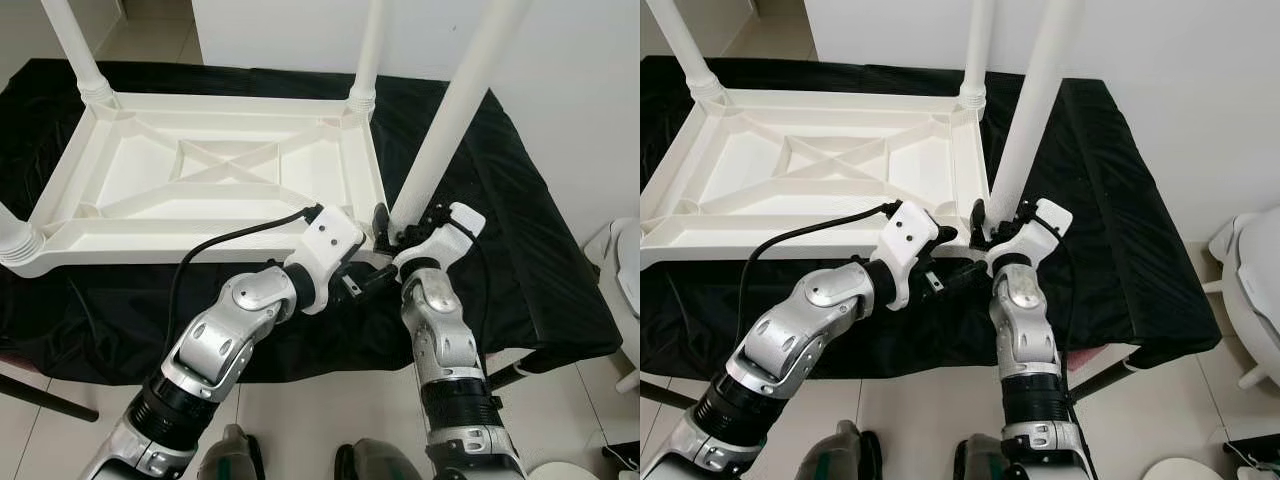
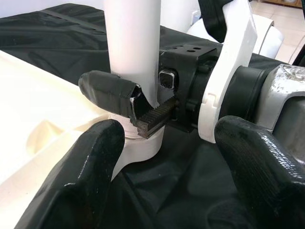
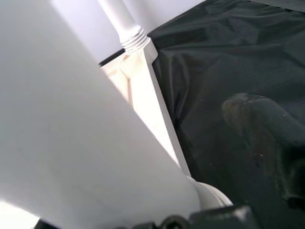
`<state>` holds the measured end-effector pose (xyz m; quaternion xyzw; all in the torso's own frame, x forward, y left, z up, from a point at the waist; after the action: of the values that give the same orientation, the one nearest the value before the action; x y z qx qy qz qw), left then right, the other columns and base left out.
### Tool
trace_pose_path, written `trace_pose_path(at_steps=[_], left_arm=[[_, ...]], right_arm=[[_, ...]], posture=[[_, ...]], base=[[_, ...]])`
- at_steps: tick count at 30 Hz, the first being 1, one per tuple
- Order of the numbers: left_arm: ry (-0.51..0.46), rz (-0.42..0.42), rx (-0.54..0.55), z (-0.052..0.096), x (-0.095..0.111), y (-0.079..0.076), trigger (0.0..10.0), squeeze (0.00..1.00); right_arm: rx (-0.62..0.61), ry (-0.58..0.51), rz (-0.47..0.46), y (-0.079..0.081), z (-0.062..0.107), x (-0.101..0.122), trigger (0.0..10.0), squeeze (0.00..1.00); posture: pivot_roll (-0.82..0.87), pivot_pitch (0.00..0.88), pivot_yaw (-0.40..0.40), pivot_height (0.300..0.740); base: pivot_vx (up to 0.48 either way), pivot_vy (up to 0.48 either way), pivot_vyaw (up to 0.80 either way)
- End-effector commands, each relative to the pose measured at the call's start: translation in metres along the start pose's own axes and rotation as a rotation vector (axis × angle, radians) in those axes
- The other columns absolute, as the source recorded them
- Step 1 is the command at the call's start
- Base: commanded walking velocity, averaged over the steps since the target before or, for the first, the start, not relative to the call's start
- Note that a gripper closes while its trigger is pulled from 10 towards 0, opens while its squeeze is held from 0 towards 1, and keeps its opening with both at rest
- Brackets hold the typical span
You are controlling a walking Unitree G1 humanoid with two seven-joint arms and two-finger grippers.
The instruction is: Building children table
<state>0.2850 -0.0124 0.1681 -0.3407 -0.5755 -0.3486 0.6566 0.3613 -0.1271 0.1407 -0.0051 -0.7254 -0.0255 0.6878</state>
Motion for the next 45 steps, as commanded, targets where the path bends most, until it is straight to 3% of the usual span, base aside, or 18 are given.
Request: trace_pose_path(at_steps=[1, 6, 7, 11, 15, 25, 32, 35, 39, 45], left_arm=[[0.020, 0.003, -0.011, 0.001, -0.005, -0.002, 10.0, 0.00], [0.022, 0.002, -0.010, 0.001, -0.005, -0.002, 10.0, 0.00], [0.023, 0.000, -0.010, 0.001, -0.005, -0.002, 10.0, 0.00], [0.024, -0.004, -0.011, 0.003, -0.006, -0.001, 10.0, 0.00], [0.025, -0.019, -0.015, 0.006, -0.004, 0.002, 10.0, 0.00], [0.008, -0.031, -0.109, 0.012, 0.002, -0.013, 10.0, 0.00], [-0.022, -0.014, -0.131, 0.015, 0.010, -0.015, 10.0, 0.00], [-0.051, 0.004, -0.147, 0.018, 0.018, -0.015, 10.0, 0.00], [-0.063, 0.011, -0.155, 0.019, 0.021, -0.016, 10.0, 0.00], [-0.069, 0.016, -0.159, 0.020, 0.023, -0.016, 10.0, 0.00]], right_arm=[[-0.016, -0.008, -0.004, -0.009, 0.002, 0.001, 10.0, 1.00], [0.025, -0.051, 0.028, -0.013, 0.007, 0.008, 10.0, 1.00], [0.040, -0.063, 0.030, -0.013, 0.011, 0.009, 10.0, 0.00], [0.056, -0.087, 0.039, -0.016, 0.018, 0.012, 10.0, 0.00], [0.075, -0.056, 0.152, -0.024, 0.026, 0.001, 10.0, 0.00], [0.071, -0.065, 0.250, -0.041, 0.022, 0.004, 10.0, 0.00], [0.086, -0.062, 0.285, -0.044, 0.023, 0.002, 10.0, 0.00], [0.122, -0.071, 0.356, -0.044, 0.024, 0.001, 10.0, 0.00], [0.138, -0.084, 0.373, -0.044, 0.024, 0.003, 10.0, 0.00], [0.157, -0.153, 0.272, -0.041, 0.026, 0.017, 10.0, 0.00]], posture=[[-0.15, 0.043, -0.015, 0.740], [-0.15, 0.045, -0.014, 0.740], [-0.15, 0.045, -0.012, 0.740], [-0.15, 0.047, -0.009, 0.740], [-0.16, 0.053, -0.004, 0.740], [-0.15, 0.052, -0.002, 0.740], [-0.15, 0.053, -0.003, 0.740], [-0.15, 0.054, -0.002, 0.740], [-0.15, 0.054, -0.001, 0.740], [-0.16, 0.057, -0.002, 0.740]], base=[[0.000, 0.000, 0.00], [0.000, 0.000, 0.00], [0.000, 0.000, 0.00], [0.000, 0.000, 0.00], [0.000, 0.000, 0.00], [0.000, 0.000, 0.00], [0.000, 0.000, 0.00], [0.000, 0.000, 0.00], [0.000, 0.000, 0.00], [0.000, 0.000, 0.00]])
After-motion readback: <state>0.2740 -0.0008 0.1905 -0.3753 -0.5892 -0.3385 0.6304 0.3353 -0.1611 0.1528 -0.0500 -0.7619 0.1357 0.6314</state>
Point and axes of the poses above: a point about 5 cm out from each wrist's last joint towards the gripper, its own z axis pointing back from the gripper into the wrist, its own x axis along the axis of the wrist's last joint, y = z × x, the point moved 5 cm from there along -z, pointing out of the wrist towards the gripper, and after that the axes turned 8 degrees about z, right-handed, at the moved point
